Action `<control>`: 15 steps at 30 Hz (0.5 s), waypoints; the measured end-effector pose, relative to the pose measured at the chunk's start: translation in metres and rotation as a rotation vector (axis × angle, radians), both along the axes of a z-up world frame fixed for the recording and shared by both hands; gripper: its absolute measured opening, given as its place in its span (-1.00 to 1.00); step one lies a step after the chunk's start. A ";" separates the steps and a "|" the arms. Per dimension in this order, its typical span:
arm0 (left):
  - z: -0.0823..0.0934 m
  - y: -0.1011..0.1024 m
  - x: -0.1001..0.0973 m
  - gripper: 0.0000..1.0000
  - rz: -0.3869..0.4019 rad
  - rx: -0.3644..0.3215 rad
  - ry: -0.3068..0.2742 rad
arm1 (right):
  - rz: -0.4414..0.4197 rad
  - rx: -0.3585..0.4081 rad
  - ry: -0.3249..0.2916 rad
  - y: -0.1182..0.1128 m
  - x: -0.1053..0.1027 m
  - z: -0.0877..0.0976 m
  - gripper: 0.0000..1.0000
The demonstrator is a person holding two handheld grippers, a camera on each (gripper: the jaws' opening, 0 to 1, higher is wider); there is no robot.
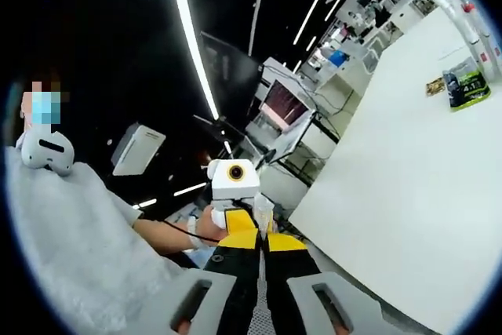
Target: Arrange the skincare products in the storage area until every visible bottle or jar stands upright without overlapping.
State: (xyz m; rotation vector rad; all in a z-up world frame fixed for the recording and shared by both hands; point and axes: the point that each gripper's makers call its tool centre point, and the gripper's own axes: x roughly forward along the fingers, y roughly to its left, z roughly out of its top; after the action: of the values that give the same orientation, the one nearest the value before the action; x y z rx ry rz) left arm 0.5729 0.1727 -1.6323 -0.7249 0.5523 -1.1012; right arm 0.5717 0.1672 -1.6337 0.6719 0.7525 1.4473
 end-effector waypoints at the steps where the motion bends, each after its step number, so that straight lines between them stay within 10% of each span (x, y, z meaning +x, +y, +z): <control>1: 0.001 0.000 0.000 -1.00 -0.002 -0.003 -0.001 | -0.002 0.002 0.000 0.000 -0.001 0.001 -1.00; 15: 0.010 0.014 0.008 -1.00 0.061 -0.043 -0.034 | 0.018 -0.012 0.015 -0.001 -0.005 -0.002 -1.00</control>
State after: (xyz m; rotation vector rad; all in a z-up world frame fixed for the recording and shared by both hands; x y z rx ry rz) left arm 0.5810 0.1862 -1.6227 -0.7545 0.4755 -1.0695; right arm 0.5670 0.1659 -1.6359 0.6691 0.7804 1.4544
